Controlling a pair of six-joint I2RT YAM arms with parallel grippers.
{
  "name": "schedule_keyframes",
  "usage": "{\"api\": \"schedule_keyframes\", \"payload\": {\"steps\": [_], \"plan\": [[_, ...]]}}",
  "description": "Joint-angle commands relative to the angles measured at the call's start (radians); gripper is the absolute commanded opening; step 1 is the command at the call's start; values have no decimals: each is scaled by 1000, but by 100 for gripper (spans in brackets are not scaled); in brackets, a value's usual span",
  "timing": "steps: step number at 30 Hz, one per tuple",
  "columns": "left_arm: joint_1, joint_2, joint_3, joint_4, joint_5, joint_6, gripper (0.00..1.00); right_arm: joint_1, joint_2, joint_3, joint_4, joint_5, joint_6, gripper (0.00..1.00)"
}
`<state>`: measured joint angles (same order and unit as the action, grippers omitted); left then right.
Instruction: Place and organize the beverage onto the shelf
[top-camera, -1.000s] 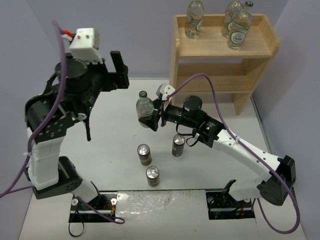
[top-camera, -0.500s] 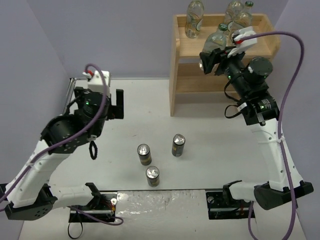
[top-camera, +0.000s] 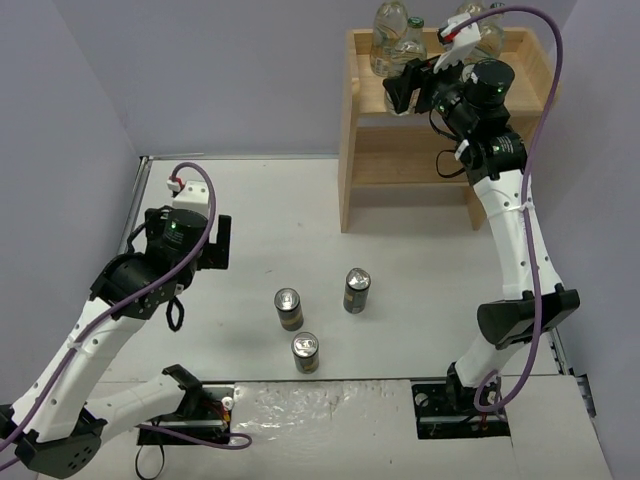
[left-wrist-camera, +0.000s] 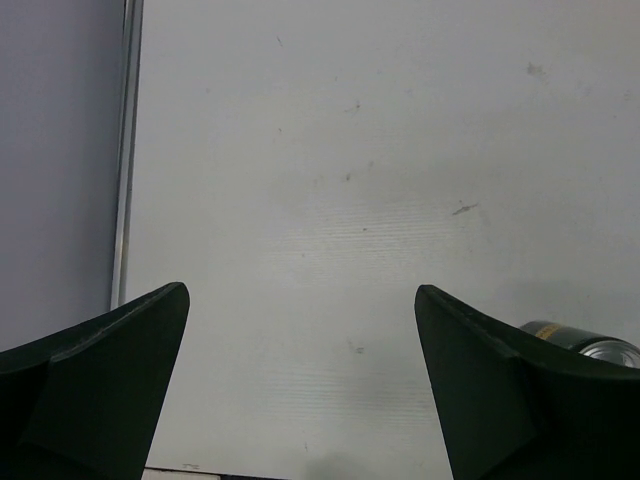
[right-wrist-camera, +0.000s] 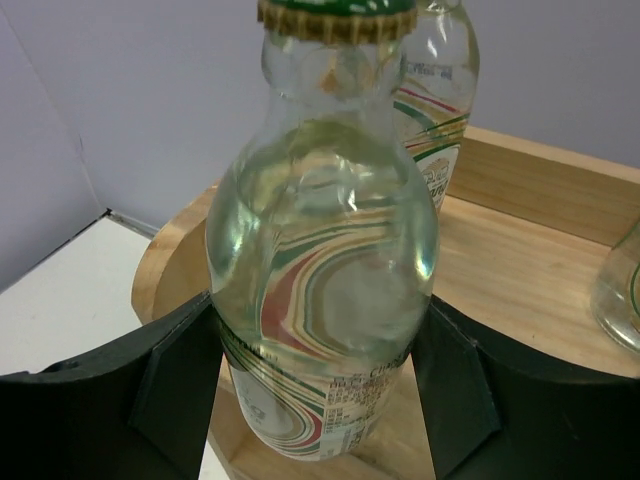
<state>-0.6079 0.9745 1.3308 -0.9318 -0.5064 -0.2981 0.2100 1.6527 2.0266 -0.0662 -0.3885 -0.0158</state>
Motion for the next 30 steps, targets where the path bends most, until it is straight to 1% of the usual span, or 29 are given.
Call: {"api": "schedule_keyframes", "payload": {"steps": [1,12,25,30], "plan": [[14,-11,-45,54,83,33,94,-8,-18,92,138,-35,-45,0],[36,-33,-99,80,137,43,94,2,82,83,140,-81,-84,0],[50,-48,-142,96,155,56,94,-6,197,113,178,-32,-58,0],[53,-51,-148,100,163,57,94,-6,231,124,177,-13,-56,6]]}}
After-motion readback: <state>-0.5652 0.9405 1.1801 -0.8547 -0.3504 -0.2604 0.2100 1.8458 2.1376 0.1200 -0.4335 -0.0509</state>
